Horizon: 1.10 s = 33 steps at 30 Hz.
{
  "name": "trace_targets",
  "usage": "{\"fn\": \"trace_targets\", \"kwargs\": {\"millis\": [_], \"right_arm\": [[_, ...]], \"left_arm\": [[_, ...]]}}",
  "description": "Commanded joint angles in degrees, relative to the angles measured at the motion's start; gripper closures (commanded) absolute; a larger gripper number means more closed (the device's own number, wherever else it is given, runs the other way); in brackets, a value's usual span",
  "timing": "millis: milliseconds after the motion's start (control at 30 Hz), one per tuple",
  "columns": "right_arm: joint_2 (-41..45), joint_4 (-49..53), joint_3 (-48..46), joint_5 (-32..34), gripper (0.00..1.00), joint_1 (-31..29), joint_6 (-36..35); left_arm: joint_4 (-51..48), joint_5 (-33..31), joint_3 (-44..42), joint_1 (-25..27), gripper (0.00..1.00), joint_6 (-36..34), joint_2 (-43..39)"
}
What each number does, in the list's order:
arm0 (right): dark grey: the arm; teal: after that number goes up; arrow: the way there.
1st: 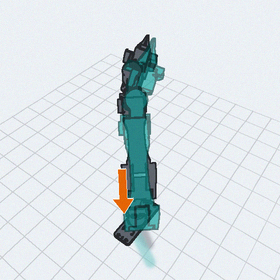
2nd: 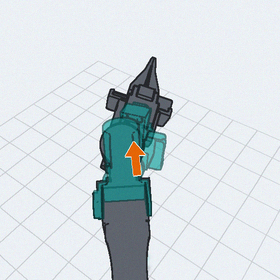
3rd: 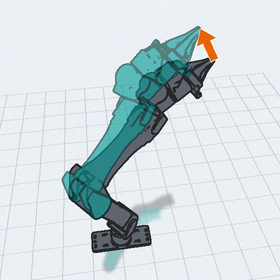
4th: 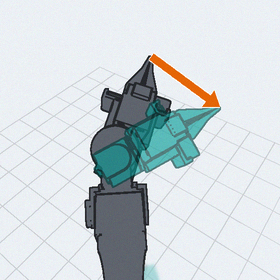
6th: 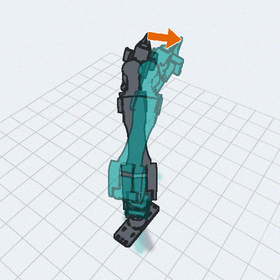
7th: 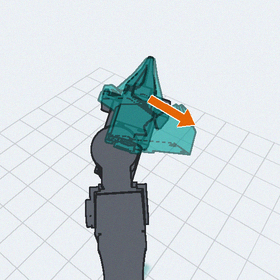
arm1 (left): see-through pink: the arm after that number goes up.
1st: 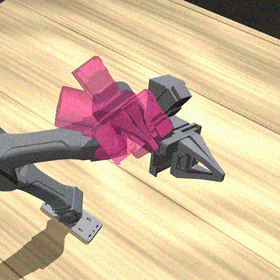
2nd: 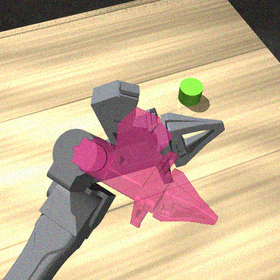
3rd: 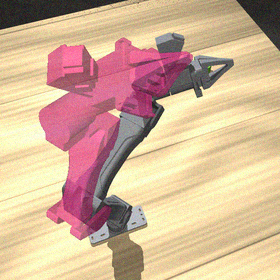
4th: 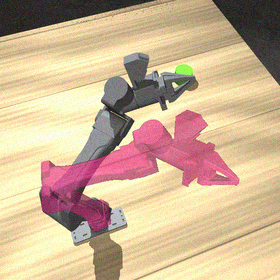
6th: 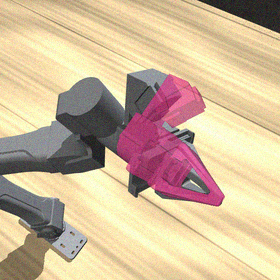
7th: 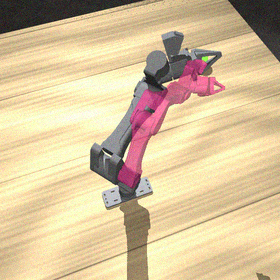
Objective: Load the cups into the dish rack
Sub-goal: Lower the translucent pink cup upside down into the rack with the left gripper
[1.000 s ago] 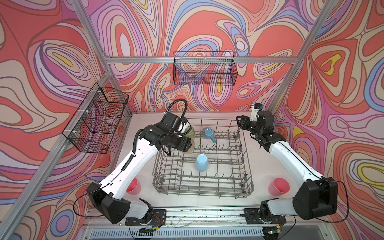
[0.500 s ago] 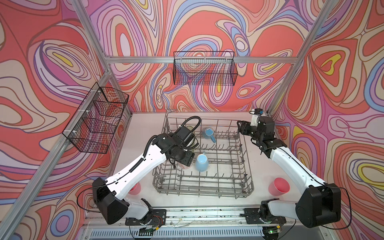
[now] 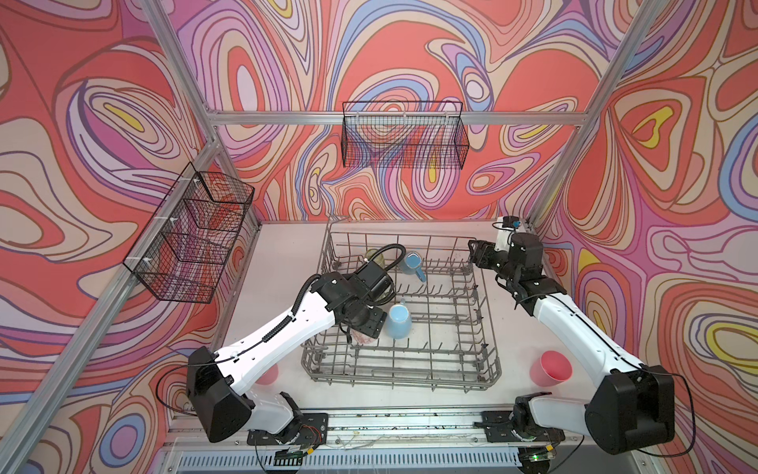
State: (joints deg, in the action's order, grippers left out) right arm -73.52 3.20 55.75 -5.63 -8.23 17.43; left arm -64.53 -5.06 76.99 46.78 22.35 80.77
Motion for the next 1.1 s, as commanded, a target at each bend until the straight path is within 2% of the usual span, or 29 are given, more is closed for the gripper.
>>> {"fn": "trace_targets", "kwargs": {"millis": [0, 633, 1067], "right_arm": [[1.27, -1.18, -1.08, -0.55, 0.36, -0.12, -0.47], [1.01, -1.36, -1.49, -1.03, 0.37, -0.12, -0.48], [-0.05, -1.33, -1.25, -1.75, 0.37, -0.21, -0.38]], "left_arm": [[-1.56, -1.01, -1.02, 0.71, 0.48, 1.38, 0.88], [2.86, 0.62, -4.51, 3.79, 0.48, 2.67, 4.27], [8.49, 3.16, -7.54, 4.14, 0.48, 2.87, 4.20]]}}
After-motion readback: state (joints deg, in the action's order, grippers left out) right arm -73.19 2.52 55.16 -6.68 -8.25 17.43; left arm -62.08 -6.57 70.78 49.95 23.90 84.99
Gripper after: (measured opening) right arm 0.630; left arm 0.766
